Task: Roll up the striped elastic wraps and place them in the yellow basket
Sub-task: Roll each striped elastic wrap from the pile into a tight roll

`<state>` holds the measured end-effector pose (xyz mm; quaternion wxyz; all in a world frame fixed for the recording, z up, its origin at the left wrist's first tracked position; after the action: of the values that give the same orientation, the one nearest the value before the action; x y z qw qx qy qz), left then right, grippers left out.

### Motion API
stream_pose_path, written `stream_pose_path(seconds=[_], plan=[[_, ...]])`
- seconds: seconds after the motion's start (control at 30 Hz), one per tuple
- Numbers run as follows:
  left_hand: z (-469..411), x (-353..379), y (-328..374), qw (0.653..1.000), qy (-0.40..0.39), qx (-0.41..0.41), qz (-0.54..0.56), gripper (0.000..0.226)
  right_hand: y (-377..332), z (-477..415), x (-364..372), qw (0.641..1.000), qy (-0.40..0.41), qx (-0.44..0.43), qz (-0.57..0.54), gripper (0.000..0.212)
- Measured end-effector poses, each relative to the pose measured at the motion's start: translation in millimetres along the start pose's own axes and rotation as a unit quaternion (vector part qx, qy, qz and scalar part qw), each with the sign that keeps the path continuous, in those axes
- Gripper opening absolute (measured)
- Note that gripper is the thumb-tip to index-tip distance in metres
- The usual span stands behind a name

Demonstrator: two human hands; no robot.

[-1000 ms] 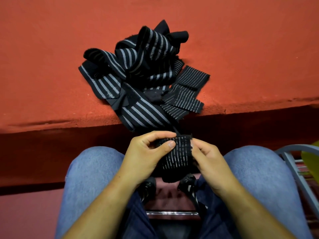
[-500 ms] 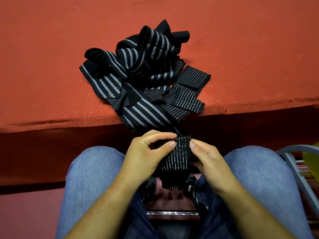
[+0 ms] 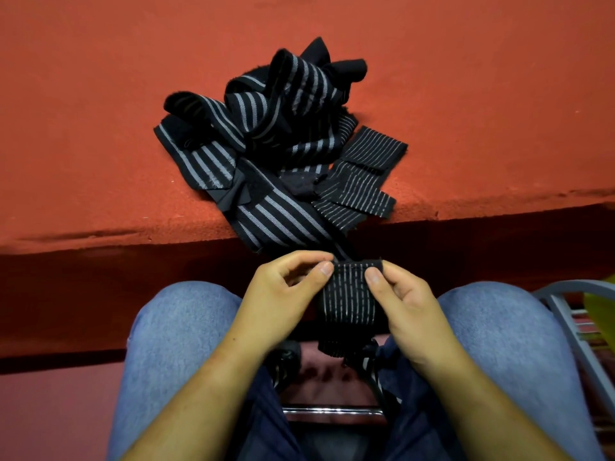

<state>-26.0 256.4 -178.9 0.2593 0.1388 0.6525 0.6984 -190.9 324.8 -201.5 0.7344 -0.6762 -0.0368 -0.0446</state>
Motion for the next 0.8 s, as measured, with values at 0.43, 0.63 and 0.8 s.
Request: stream_pose_path(seconds=[0.43, 0.63, 0.8], plan=[[1, 10, -4, 0.998, -0.031, -0.019, 0.051, 0.006, 0, 0, -3, 1.0, 0.021, 0.014, -0.001, 0.024], [0, 8, -12, 0.998, -0.034, -0.032, 0.039, 0.015, 4, 0, -3, 0.998, 0.019, 0.025, -0.052, 0.028], [-1, 4, -10, 0.996, -0.008, -0.018, 0.089, 0.016, 8, -2, 2, 0.997, -0.003, 0.05, -0.058, 0.03]])
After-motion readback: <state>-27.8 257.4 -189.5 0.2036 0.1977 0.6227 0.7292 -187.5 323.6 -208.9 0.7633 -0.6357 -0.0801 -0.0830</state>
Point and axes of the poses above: each hand's wrist, its own z-axis away from the middle knuckle, its own x-axis out of the palm, y = z × x, the point moved 7 cm from there along -z, towards the middle knuckle, and after that the axes turned 11 degrees about -y, right-handed, at the moved point
